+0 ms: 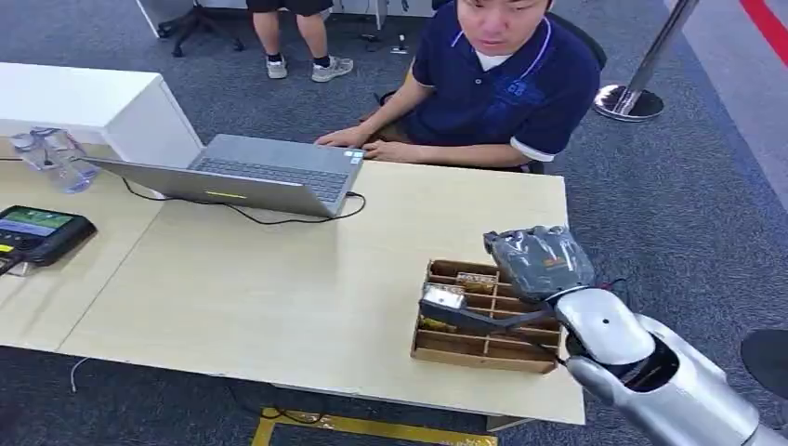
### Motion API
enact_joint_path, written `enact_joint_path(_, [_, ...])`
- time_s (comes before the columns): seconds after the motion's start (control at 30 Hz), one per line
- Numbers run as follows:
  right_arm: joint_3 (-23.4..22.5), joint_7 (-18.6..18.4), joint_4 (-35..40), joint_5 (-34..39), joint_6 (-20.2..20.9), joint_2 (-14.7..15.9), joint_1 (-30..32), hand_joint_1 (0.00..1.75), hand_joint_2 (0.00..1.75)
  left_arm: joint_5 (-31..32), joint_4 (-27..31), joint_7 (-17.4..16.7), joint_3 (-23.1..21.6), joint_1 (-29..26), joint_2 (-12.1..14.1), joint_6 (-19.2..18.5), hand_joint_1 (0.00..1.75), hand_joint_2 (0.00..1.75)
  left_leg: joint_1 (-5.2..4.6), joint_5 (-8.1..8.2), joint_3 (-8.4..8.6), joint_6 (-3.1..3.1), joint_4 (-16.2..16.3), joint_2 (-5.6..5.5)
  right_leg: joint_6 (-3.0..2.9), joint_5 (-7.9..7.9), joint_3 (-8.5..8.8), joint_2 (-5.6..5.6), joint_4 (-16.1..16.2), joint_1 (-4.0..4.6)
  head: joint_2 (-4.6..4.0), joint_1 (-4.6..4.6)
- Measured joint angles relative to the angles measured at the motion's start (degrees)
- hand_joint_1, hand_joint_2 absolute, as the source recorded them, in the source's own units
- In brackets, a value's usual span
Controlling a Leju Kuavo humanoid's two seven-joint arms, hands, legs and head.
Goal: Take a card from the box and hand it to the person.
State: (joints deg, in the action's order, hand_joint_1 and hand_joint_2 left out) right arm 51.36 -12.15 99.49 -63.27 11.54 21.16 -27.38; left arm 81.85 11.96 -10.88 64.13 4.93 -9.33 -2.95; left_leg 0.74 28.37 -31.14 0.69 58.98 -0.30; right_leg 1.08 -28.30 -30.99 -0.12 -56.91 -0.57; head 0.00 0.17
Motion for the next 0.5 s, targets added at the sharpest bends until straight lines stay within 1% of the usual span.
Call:
enact_joint_path(0.13, [0.1, -0.2, 0.0, 4.7, 0.9, 1.0, 0.0, 1.75, 1.75, 0.1, 0.0, 0.0, 0.0, 0.0, 0.1, -0.2, 0.0, 0.0, 0.0, 0.0, 0.0, 0.0, 0.0, 0.0, 0.0, 0.0, 0.0, 0.0, 0.0, 0.0, 0.0, 0.0])
enact_joint_path(0.37, [0.0, -1.1, 0.9, 5.1, -0.1, 2.6, 0.0, 1.75, 1.75, 0.1, 0.0, 0.0, 0.0, 0.0, 0.2, -0.4, 0.0, 0.0, 0.0, 0.0, 0.01, 0.0, 0.0, 0.0, 0.0, 0.0, 0.0, 0.01, 0.0, 0.0, 0.0, 0.0])
enact_joint_path(0.5, [-0.5, -1.3, 1.4, 4.6, -1.3, 3.2, 0.9, 1.75, 1.75, 0.0, 0.0, -0.3, 0.0, 0.0, 0.2, -0.4, 0.0, 0.0, 0.0, 0.0, 0.01, 0.0, 0.0, -0.01, 0.0, 0.0, 0.0, 0.0, 0.0, 0.0, 0.0, -0.02])
